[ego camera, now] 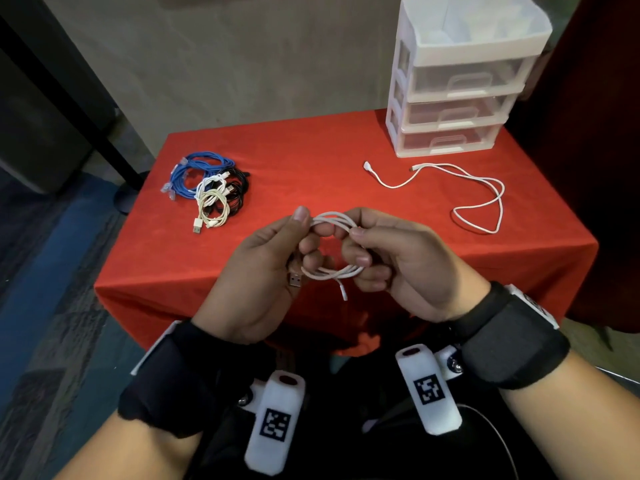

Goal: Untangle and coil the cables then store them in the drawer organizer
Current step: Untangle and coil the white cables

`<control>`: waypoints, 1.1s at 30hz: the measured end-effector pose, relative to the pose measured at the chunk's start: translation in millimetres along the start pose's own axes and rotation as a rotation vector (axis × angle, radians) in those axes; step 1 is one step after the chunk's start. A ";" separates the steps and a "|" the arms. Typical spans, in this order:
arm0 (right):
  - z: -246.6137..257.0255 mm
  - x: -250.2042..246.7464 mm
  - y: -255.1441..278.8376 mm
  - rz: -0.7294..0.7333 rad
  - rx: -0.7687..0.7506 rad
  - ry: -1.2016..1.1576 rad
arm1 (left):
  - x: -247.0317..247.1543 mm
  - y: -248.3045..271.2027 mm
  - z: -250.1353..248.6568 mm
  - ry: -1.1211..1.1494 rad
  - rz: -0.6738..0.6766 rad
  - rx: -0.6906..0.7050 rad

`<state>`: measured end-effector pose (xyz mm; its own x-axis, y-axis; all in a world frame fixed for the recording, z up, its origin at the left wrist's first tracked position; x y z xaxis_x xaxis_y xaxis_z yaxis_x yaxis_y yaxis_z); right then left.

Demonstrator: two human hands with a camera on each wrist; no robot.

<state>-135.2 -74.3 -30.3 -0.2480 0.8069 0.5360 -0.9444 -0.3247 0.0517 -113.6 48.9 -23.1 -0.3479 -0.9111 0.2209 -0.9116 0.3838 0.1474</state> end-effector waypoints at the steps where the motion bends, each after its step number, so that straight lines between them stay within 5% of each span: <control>1: 1.2 1.2 0.0 0.020 0.001 0.023 | 0.1 1.8 -0.1 0.015 0.019 -0.025; 7: 10.0 -11.5 -5.9 -0.129 -0.149 0.315 | -11.1 7.6 -14.0 -0.290 -0.049 0.084; 11: 22.0 -0.3 -8.7 -0.028 -0.278 0.974 | -7.7 10.8 -18.4 -0.526 0.015 0.184; 19: 21.4 -1.9 -7.7 -0.131 -0.199 0.637 | -31.0 1.6 -22.1 -1.036 -0.240 0.387; 23: 7.6 8.4 0.8 -0.190 -0.193 0.605 | -29.7 -2.6 -15.9 -0.898 -0.316 0.366; 27: -9.5 -5.6 3.5 -0.377 -0.163 0.263 | -21.3 0.7 -13.3 -0.616 -0.292 0.284; 30: -9.2 -3.9 1.1 -0.292 -0.112 0.372 | -15.6 0.9 -8.6 -0.367 -0.153 0.176; 33: 5.6 -1.5 -0.3 -0.225 -0.216 0.576 | -2.2 5.5 -5.2 -0.132 0.000 0.058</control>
<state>-133.3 -78.2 -26.5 -0.0583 0.9983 -0.0082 -0.9939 -0.0588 -0.0929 -116.8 53.8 -17.8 -0.3703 -0.9244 0.0914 -0.9213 0.3781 0.0906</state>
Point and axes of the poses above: each hand's wrist, its own y-axis away from the middle knuckle, its own x-axis out of the palm, z = x × y, the point moved 8 cm from there along -y, towards the middle knuckle, and after that the axes turned 11 degrees about -y, right-handed, at the moved point
